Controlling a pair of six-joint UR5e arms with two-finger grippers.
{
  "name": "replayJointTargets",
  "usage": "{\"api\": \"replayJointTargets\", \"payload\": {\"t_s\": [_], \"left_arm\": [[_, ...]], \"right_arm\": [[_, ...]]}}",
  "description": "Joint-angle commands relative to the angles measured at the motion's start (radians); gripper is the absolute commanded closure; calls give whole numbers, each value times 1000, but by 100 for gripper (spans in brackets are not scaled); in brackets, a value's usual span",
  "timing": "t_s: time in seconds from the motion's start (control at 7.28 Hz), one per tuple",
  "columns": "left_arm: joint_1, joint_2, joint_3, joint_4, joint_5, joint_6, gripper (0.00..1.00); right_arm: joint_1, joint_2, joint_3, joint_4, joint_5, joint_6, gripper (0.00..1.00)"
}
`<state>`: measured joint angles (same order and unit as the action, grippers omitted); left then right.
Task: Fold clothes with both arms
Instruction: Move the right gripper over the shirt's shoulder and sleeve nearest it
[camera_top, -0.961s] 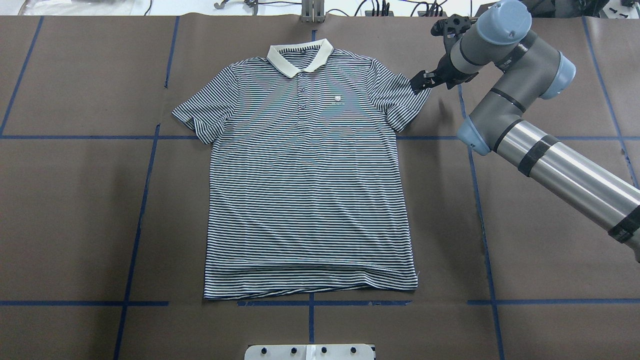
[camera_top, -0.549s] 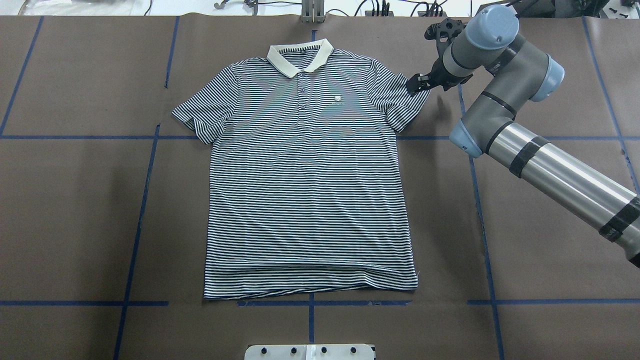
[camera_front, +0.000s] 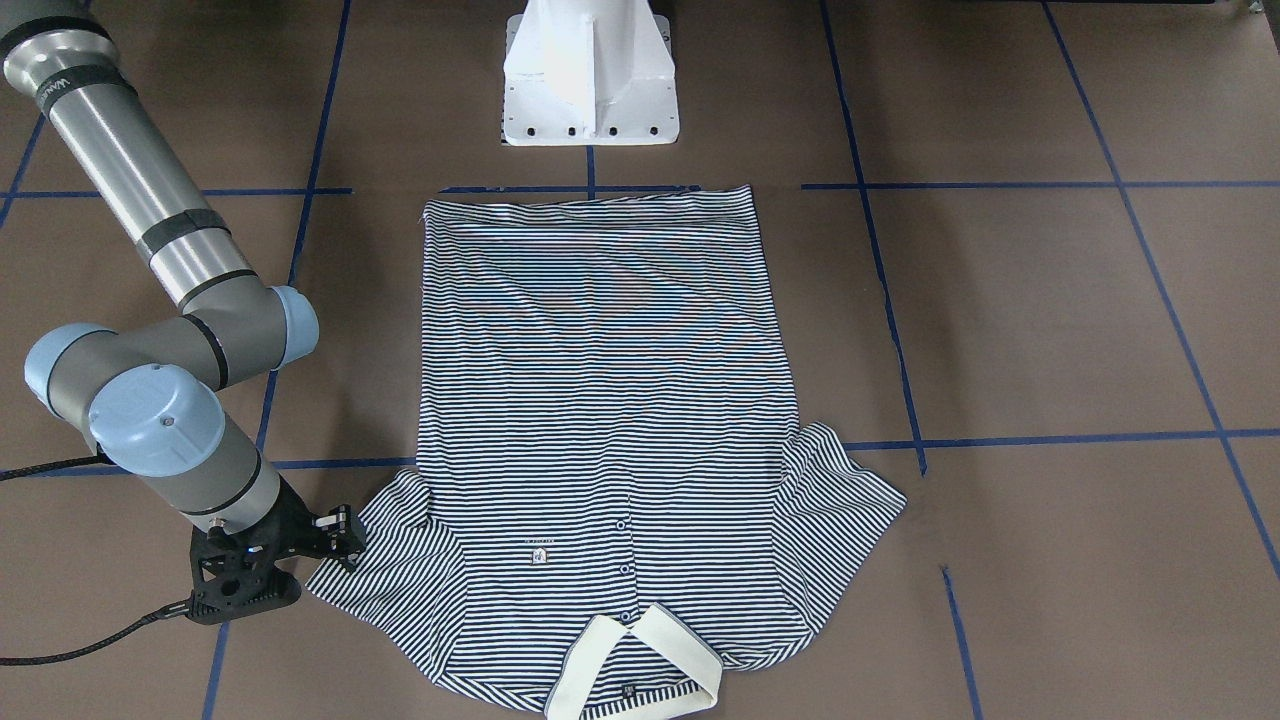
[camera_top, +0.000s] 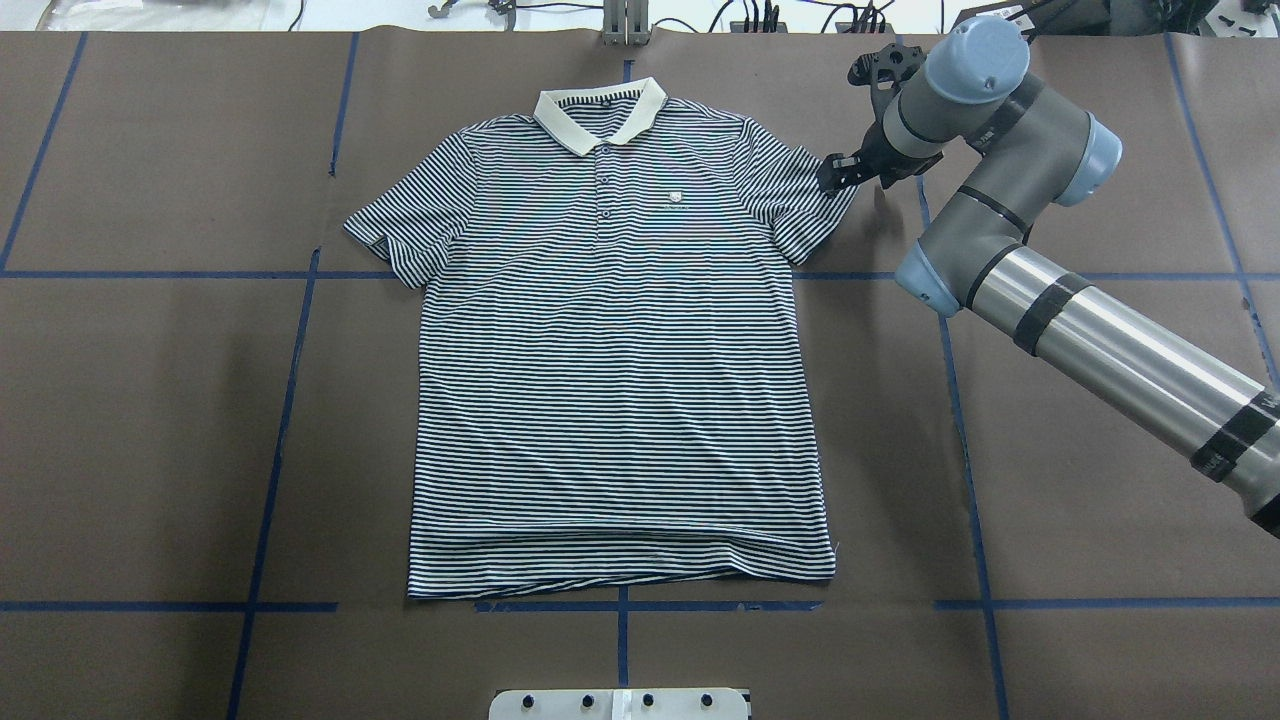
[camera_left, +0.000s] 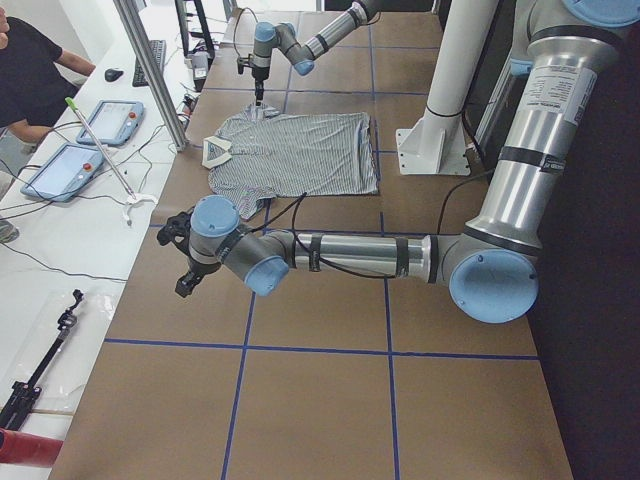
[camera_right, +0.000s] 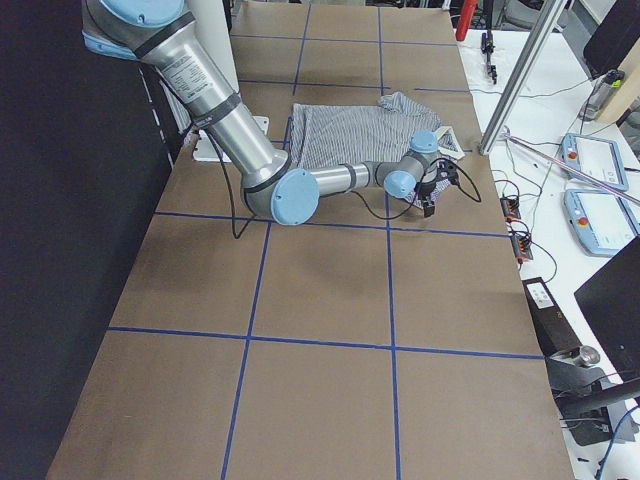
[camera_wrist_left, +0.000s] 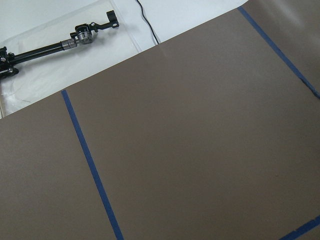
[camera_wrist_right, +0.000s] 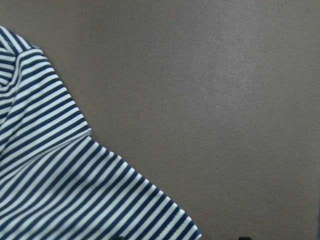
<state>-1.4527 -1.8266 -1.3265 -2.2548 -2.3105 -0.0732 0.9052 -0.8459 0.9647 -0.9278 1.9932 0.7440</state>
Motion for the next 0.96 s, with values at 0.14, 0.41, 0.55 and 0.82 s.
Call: {"api": "replayJointTargets", "payload": {"t_s": [0.14,0.41,0.55,0.82], "left_arm": [[-2,9,-10,-6,-1,0,0],[-2,9,-11,-6,-1,-8,0],[-2,9,-19,-8,-1,-11,0],[-2,9,-26,-6,-27,-11,0]], "right_arm": [[0,14,-4,-2,-1,0,99],[0,24,-1,-3,-1,3,100],[1,25,11,0,1,11,100],[1,15,51,-2,6,11,100]]}}
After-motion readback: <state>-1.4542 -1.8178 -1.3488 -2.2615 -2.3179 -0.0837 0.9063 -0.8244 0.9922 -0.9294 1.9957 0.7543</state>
